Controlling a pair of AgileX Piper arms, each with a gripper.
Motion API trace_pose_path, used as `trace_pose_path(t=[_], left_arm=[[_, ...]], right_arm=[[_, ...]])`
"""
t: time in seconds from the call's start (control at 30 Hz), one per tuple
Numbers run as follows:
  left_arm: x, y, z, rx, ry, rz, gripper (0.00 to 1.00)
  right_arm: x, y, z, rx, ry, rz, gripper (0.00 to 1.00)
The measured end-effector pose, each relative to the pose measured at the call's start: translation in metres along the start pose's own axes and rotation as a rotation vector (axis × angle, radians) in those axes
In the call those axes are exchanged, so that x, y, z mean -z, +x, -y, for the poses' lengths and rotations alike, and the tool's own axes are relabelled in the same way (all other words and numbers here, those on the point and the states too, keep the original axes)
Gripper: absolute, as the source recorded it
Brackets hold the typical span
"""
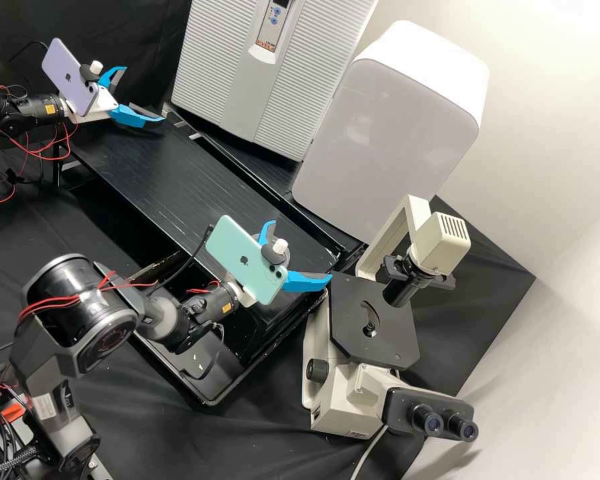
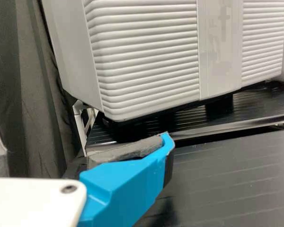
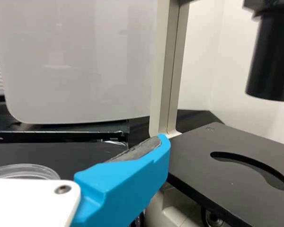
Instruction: Place the petri dish on the microscope
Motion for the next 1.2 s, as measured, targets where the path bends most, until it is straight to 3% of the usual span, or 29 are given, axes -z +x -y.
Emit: trace_pose_path(t=[0.33, 1.0, 1.2], left_arm=[[0.0, 0.0, 0.0, 0.0, 0.0, 0.0, 1.0], [0.0, 0.0, 0.0, 0.0, 0.0, 0.0, 1.0], [0.0, 0.0, 0.0, 0.0, 0.0, 0.0, 1.0]], right_arm=[[-0.004, -0.019, 0.004, -0.017, -0.001, -0.015, 1.0], [0.015, -0.031, 0.035, 0.084, -0.012, -0.115, 1.0], [0.009, -0.032, 0.041, 0.104, -0.013, -0.084, 1.0]])
